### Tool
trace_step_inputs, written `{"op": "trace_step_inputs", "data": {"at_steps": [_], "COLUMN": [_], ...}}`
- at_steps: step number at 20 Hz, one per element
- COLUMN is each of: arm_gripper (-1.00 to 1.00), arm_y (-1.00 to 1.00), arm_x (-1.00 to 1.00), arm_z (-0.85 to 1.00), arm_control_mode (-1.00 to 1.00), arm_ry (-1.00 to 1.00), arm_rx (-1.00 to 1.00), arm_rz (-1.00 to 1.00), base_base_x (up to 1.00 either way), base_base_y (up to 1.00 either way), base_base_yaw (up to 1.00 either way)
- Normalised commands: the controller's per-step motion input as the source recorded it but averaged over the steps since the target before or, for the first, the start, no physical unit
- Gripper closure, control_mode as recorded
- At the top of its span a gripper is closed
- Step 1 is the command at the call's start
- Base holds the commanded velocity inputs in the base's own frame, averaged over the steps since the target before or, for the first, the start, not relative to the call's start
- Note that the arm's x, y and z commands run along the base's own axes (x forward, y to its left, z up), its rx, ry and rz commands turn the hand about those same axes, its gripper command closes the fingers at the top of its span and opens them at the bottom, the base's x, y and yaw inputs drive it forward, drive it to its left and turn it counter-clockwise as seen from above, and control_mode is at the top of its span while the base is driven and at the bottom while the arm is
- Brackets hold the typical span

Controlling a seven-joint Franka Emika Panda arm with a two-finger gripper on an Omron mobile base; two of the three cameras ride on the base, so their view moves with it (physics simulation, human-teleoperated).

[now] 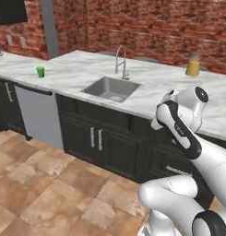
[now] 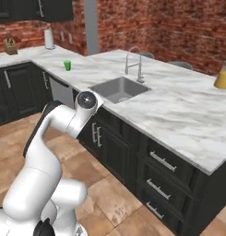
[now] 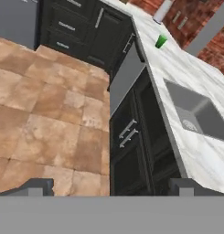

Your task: Place the pitcher and cup on the dining counter for serving.

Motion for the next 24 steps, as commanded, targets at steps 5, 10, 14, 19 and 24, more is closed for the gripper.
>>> {"op": "trace_step_inputs", "data": {"at_steps": [5, 10, 14, 19, 24], "arm_gripper": [-1.0, -1.0, -1.0, -1.0, -1.0], "arm_y": [0.0, 0.0, 0.0, 0.0, 0.0], "arm_x": [0.0, 0.0, 0.0, 0.0, 0.0], "arm_z": [0.0, 0.0, 0.0, 0.0, 0.0], "arm_control_mode": [1.0, 1.0, 1.0, 1.0, 1.0], "arm_ry": [0.0, 0.0, 0.0, 0.0, 0.0], "arm_rx": [0.0, 0.0, 0.0, 0.0, 0.0], "arm_rz": [0.0, 0.0, 0.0, 0.0, 0.0], "base_base_x": [0.41, 0.22, 0.12, 0.05, 0.01], "base_base_y": [1.0, 1.0, 1.0, 1.0, 1.0], "base_base_yaw": [-0.45, -0.43, -0.41, -0.37, -0.34]}}
